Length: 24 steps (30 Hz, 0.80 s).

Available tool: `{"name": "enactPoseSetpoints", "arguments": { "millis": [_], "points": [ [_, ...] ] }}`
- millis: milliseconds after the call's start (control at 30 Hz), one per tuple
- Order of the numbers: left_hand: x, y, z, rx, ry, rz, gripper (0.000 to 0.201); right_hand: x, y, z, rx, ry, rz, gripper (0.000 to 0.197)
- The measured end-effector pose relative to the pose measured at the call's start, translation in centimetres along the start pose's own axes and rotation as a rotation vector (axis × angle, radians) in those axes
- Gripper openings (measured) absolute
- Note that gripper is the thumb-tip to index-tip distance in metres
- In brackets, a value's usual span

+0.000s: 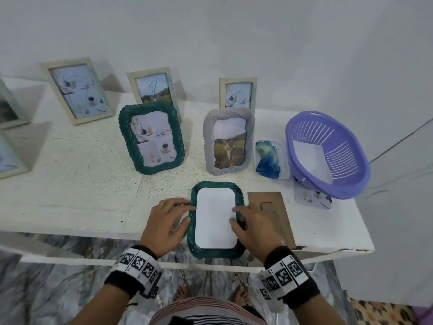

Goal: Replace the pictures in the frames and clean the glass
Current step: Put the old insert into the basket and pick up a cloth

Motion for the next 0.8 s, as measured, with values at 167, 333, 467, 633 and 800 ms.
{"name": "enactPoseSetpoints", "arguments": {
  "millis": [167, 333, 467, 633, 800],
  "points": [
    [0.0, 0.1, 0.0, -0.001, 0.002, -0.001, 0.031, -0.9, 2.6, -2.2, -0.281, 0.156, 0.144, 0.031],
    [0.1, 0.0, 0.0, -0.006, 0.000, -0.004, 0.032, -2.4, 5.3, -2.4, -0.369, 0.056, 0.447, 0.051],
    [0.1, -0.1, 0.1, -0.007, 0.000, 0.002, 0.033, -2.6, 5.9, -2.7, -0.272, 0.066, 0.495, 0.053],
    [0.0, -0.1, 0.1, -0.007, -0.007, 0.003, 0.033, -2.5, 5.4, -4.3, -0.054, 0.154, 0.519, 0.057],
    [-0.1, -0.1, 0.1, -0.019, -0.012, -0.001, 0.035, -1.9, 0.3, -2.8, -0.080, 0.119, 0.342, 0.057]
  ]
}}
Point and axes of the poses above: each hand's wrist, its own x-axis towards the middle knuckle, its own z-axis out of the palm, y = z × x, the point moved 4 cm from there along x, towards the middle knuckle, and after that the axes turned 3 degrees about -x, right-handed, at the moved point
